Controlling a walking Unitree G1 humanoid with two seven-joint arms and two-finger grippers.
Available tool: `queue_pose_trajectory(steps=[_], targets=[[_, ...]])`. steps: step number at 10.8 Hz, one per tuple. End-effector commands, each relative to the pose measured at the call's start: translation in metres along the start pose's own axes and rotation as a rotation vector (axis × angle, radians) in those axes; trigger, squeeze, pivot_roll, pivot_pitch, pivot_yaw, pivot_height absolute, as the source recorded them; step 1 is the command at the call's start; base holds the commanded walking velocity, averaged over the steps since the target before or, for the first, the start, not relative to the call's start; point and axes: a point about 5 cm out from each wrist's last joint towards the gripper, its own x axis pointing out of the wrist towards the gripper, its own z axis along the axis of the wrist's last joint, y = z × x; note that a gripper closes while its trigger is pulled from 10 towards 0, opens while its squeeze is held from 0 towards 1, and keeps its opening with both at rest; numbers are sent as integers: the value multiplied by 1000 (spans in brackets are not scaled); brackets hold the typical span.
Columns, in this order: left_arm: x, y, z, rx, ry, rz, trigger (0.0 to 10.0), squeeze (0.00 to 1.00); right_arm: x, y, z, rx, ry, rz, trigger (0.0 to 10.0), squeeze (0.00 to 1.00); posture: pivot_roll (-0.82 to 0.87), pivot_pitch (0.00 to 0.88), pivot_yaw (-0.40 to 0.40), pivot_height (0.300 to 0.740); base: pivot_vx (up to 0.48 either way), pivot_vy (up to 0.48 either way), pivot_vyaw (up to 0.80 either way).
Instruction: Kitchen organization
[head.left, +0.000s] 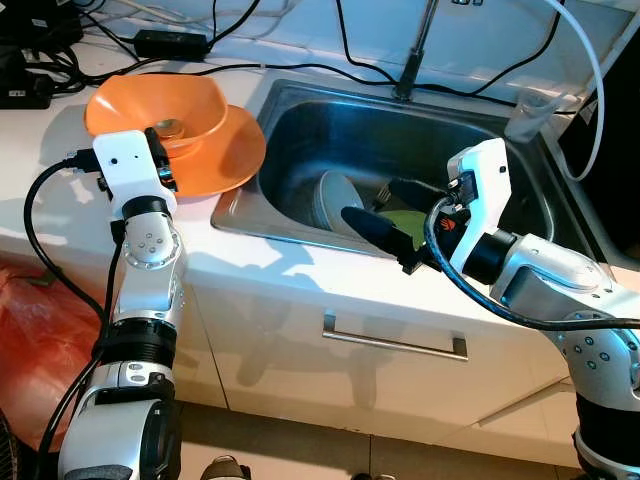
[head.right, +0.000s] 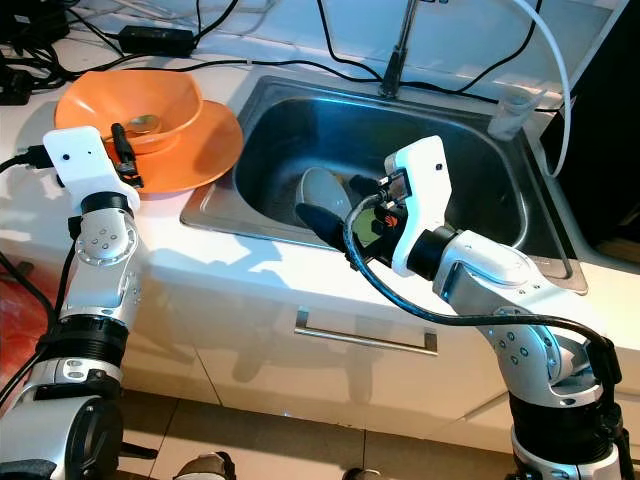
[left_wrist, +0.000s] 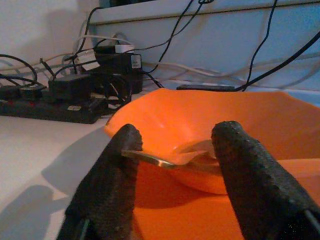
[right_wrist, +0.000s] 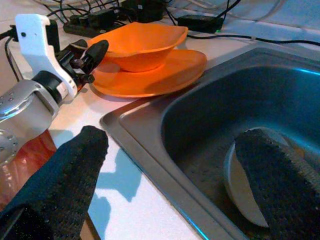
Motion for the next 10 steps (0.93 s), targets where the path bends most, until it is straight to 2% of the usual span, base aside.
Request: queue_pose_trajectory(steps=[1,10], targets=[[2,-6,3,-9,-6,-27,0,0,-5,-2,0,-3,3,-16,10000,0,-55,114,-86,740,0,0,0],[5,-10,9,-8,-54,-51,0,0,-5,-2,-2,-1,2,-20,10000,0,-48,97,-76,740,0,0,0]])
